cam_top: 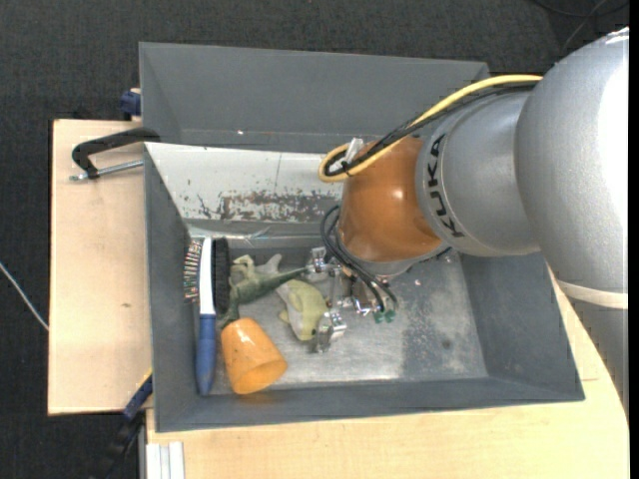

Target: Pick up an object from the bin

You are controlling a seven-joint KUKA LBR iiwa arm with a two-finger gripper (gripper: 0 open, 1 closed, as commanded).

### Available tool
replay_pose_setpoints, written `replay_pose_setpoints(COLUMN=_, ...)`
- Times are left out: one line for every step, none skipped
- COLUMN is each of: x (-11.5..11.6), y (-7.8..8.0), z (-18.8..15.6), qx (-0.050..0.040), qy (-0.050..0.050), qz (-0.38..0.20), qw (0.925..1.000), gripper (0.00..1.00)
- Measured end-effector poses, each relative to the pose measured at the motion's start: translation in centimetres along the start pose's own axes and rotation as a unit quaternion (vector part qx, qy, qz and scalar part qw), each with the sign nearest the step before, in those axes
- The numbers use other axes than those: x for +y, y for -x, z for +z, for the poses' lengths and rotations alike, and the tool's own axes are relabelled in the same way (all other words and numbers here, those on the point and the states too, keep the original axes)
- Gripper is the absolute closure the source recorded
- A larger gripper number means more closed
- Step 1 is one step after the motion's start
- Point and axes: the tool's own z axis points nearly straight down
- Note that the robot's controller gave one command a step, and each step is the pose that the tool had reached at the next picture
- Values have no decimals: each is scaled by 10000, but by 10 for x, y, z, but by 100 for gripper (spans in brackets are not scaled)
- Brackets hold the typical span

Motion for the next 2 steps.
replay_pose_setpoints(x=0, y=2, z=-2, qx=-31, qy=3, qz=4, qw=10000, gripper=100)
replay_pose_setpoints(x=5, y=1, z=-171, qx=-29, qy=17, qz=-1150, qw=9934, gripper=100)
